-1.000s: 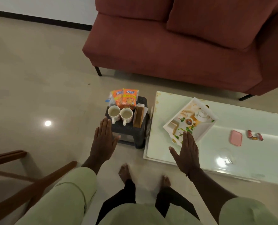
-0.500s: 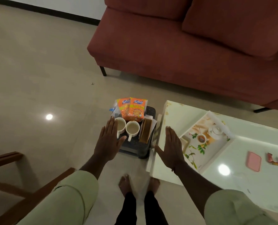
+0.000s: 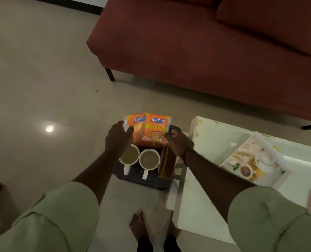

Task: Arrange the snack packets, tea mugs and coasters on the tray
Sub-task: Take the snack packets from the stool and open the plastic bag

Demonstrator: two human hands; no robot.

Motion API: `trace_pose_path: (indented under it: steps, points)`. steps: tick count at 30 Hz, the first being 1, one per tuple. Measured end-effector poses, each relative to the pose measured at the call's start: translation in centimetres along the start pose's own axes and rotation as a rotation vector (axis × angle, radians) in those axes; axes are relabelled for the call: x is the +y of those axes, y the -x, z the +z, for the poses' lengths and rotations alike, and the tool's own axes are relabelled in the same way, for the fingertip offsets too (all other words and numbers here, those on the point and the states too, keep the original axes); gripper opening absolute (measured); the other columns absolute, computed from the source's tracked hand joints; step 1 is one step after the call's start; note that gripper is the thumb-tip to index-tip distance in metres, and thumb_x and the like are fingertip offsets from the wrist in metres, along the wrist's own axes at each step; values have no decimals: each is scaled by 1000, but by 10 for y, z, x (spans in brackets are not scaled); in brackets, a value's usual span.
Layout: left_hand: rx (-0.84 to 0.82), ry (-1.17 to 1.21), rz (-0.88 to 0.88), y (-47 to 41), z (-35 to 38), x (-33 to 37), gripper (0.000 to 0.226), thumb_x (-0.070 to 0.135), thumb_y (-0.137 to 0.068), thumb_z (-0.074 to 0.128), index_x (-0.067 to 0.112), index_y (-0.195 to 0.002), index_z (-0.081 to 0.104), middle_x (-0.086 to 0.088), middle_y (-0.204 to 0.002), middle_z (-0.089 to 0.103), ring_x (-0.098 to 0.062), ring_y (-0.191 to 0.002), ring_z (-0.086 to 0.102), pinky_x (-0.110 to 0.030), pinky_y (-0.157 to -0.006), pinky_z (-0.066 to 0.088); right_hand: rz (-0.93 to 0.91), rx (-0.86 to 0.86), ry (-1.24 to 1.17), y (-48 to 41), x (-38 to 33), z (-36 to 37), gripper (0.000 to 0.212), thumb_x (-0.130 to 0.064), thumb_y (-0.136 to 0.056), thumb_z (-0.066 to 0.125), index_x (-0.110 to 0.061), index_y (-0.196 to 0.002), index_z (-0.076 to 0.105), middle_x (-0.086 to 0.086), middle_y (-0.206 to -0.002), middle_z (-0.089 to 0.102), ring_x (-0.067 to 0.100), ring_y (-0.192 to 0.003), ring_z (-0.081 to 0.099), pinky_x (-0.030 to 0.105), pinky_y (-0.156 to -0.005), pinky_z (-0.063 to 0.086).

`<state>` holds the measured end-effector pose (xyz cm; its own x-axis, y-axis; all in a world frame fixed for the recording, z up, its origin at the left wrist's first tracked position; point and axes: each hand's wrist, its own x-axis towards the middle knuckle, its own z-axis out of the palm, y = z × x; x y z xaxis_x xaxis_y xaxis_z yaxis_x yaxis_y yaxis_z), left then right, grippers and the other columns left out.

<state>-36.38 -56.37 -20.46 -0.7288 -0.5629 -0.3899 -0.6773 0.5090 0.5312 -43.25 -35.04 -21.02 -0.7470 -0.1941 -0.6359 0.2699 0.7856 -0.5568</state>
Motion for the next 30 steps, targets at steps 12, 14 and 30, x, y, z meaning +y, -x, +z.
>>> trace_pose_path:
  steps: [12,14,30]
  points:
    - [-60,64,-155,-66,34,-10,53,34,-85,63,5,-129,54,-16,-130,59,-31,-117,58,-39,-98,49,-3,10,-127,-77,-3,20,102,-81,-35,56,-19,-114,70,6,-113,72,29,-103,67,51,-97,50]
    - [-22,95,-170,-66,31,-10,52,30,-85,65,9,-131,55,-12,-135,58,-27,-121,57,-37,-103,47,-11,32,-172,-77,-7,18,94,-78,-38,62,-20,-111,70,5,-112,73,29,-103,67,52,-96,50]
    - [-11,728,109,62,-89,97,13,26,-87,67,20,-98,66,6,-93,71,-6,-84,68,-28,-76,56,-296,192,-599,78,-72,-77,35,-20,-88,73,-4,-117,61,4,-105,70,15,-95,69,32,-83,58]
